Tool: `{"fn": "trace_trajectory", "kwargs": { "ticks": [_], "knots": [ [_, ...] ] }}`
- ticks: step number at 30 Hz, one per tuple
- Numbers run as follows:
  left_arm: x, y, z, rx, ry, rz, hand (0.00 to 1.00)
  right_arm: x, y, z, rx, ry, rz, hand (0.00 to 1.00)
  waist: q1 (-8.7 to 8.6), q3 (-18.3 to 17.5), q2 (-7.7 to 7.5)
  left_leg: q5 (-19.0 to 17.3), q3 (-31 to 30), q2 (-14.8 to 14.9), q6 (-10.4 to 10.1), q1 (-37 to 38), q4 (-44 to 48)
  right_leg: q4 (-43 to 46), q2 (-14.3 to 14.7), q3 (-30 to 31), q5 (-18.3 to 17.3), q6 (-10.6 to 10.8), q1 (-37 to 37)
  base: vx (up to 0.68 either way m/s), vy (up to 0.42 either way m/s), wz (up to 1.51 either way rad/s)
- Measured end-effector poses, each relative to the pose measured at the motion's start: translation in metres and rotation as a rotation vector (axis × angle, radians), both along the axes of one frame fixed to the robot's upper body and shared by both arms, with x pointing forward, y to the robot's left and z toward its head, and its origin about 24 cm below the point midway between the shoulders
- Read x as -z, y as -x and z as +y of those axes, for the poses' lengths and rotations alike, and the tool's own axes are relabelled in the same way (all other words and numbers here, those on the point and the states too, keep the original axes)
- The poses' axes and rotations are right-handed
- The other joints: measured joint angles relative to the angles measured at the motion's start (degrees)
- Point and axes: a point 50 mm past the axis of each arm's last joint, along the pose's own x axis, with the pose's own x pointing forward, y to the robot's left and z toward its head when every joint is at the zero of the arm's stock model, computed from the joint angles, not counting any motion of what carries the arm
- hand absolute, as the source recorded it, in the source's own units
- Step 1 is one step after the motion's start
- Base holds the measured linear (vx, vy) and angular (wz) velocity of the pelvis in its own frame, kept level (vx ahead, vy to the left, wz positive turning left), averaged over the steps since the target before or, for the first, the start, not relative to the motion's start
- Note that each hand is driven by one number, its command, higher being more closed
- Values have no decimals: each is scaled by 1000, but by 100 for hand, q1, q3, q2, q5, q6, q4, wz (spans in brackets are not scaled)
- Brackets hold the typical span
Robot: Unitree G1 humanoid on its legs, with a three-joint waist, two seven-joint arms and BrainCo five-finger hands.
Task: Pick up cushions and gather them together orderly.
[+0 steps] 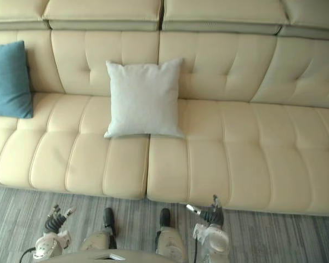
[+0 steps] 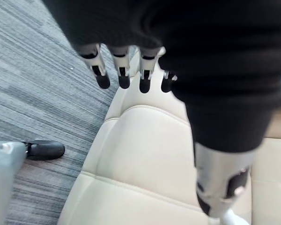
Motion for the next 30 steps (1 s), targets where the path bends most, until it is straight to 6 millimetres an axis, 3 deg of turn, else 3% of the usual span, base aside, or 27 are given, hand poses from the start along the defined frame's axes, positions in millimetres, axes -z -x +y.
{"fn": "trace_trajectory", "kwargs": {
  "ticks": [4,9,12,13,14,15,16,17,19,20,21,22,23,25,26,27,30],
  "knots": [
    [13,19,-6,23,16,107,0,21,16,12,-21,-49,116,0,36,-175,-118,-27,219,-18,-31,443,-179,-169,35,229,95,49,302,51,19,-27],
    [13,12,-6,47,3,106,0,31,14,21,-61,-65,190,0,44,-157,-323,-67,443,-100,-18,598,-138,-151,-20,484,240,119,344,10,29,-25],
    [11,11,0,13,0,93,0,32,14,26,-89,-61,208,0,49,-73,-481,-414,473,-116,142,440,480,-145,-141,475,222,147,392,-58,53,-5],
    [10,12,2,4,-7,90,0,32,13,26,-91,-59,205,0,85,-59,-484,-502,459,-29,216,376,685,-196,-206,255,-47,124,481,-96,42,2],
    [10,12,3,1,-10,90,0,32,14,24,-86,-56,209,0,124,-25,-310,-543,469,144,273,301,738,83,-241,-150,-392,-2,511,-74,14,-2],
    [10,12,2,-4,-8,89,0,32,12,25,-89,-57,205,0,160,-7,-276,-550,439,210,280,294,776,560,-278,-299,-496,-125,406,-84,4,23],
    [8,14,10,-25,-31,92,0,33,13,28,-95,-66,210,0,118,-4,-310,-627,219,282,238,203,947,2098,-383,-499,-622,-105,210,-70,-14,53],
    [7,17,19,-34,-56,100,0,36,17,31,-96,-76,227,0,103,-67,-479,-631,89,186,209,226,961,2527,-481,-591,-570,-39,247,-37,-29,54],
    [6,17,26,-52,-67,101,0,38,15,34,-124,-77,247,0,212,-162,-682,-611,-152,85,97,197,889,2220,-360,-589,-427,204,235,0,5,-8],
    [8,21,22,-57,-53,115,0,36,6,26,-136,-51,236,0,324,-303,-447,-516,-478,160,212,-104,779,1361,-109,-523,-325,398,488,-93,5,-45],
    [7,18,23,-68,-55,106,0,32,-10,31,-153,-55,204,0,317,-275,-514,-215,-362,137,240,-261,712,1887,-173,-614,-781,140,417,-123,-7,-31],
    [6,16,25,-67,-64,102,0,31,-16,33,-163,-55,189,0,296,-272,-585,-125,-356,70,254,-281,660,1980,-205,-666,-929,142,480,-57,-110,-28],
    [3,8,30,-75,-80,83,0,29,-27,36,-187,-52,177,0,376,-192,-727,41,-198,-41,242,-368,550,1254,-220,-699,-1056,167,748,-81,-116,-50],
    [5,1,22,-86,-48,72,0,20,-46,34,-214,-22,134,0,459,-133,-621,137,-49,18,231,-551,588,337,-71,-675,-873,98,944,-169,-101,-55],
    [7,-4,13,-84,-20,65,0,17,-52,29,-215,-3,120,0,451,15,-385,196,-72,88,196,-524,577,88,27,-672,-655,57,1055,-284,-21,-18],
    [10,-5,1,-66,9,69,0,16,-49,22,-209,16,130,0,386,168,-124,276,-57,119,206,-402,503,9,70,-647,-573,63,1170,-244,6,-11],
    [12,-2,-10,-28,25,85,0,22,-34,12,-183,32,185,0,330,177,130,281,-23,133,95,-338,368,292,82,-561,-645,-8,929,-223,17,-13]
  ]
}}
